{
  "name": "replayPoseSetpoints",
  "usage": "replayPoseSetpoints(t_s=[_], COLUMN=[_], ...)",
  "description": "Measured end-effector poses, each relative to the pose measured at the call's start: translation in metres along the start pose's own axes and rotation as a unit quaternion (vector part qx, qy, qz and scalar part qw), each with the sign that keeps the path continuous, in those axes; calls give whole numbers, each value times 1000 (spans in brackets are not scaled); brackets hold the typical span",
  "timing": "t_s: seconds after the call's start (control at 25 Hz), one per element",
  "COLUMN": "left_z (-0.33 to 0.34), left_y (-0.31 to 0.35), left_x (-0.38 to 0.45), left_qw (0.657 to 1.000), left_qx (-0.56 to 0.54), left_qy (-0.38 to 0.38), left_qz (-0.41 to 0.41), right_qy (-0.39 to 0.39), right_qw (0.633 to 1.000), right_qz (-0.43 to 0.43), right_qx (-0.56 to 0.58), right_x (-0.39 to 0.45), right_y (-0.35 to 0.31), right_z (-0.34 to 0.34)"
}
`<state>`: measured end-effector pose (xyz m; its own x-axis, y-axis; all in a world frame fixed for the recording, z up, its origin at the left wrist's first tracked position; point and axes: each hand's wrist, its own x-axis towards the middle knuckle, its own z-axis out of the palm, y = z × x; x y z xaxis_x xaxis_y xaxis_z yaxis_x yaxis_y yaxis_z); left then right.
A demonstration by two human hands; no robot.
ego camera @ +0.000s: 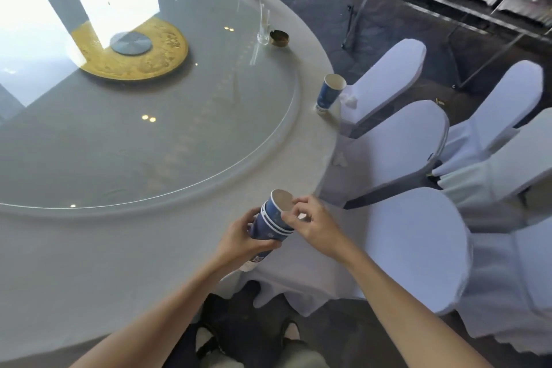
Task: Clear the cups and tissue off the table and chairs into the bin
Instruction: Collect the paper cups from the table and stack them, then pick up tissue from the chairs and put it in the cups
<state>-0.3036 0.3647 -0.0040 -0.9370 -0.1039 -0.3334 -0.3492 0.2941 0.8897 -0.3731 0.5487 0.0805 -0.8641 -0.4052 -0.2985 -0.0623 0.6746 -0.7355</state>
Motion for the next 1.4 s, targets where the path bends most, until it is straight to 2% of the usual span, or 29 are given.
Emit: replayPoseSetpoints(t_s=[0.16, 0.4, 0.52, 0.76, 0.88, 1.0, 1.16, 1.28, 1.4], left_z=[47, 143, 186, 236, 250, 263, 281, 299, 320], left_y=[15, 37, 36, 27, 5, -21, -52, -82, -124], left_x=[8, 10, 7, 40, 79, 121, 158, 188, 210], left_qw=[1000, 1000, 997, 992, 992, 991, 986, 980, 972], left_qx=[-19, -11, -20, -47, -41, -47, -50, -52, -51], left_qy=[-3, 21, 45, 39, 7, 7, 43, 75, 114], left_qz=[-4, -9, -51, -112, -121, -129, -155, -175, -197], right_qy=[33, -86, -153, -192, -202, -199, -126, -103, -156], right_qw=[999, 995, 987, 977, 972, 971, 972, 975, 945], right_qz=[21, 35, 40, 86, 114, 131, 194, 144, 100], right_qx=[1, -18, -33, -33, -32, -25, 28, -131, -268], right_x=[-8, -8, 0, 31, 60, 100, 153, 200, 247], right_y=[37, 121, 152, 195, 223, 260, 321, 378, 427], right_z=[-22, -78, -98, -113, -104, -92, -71, -47, -17])
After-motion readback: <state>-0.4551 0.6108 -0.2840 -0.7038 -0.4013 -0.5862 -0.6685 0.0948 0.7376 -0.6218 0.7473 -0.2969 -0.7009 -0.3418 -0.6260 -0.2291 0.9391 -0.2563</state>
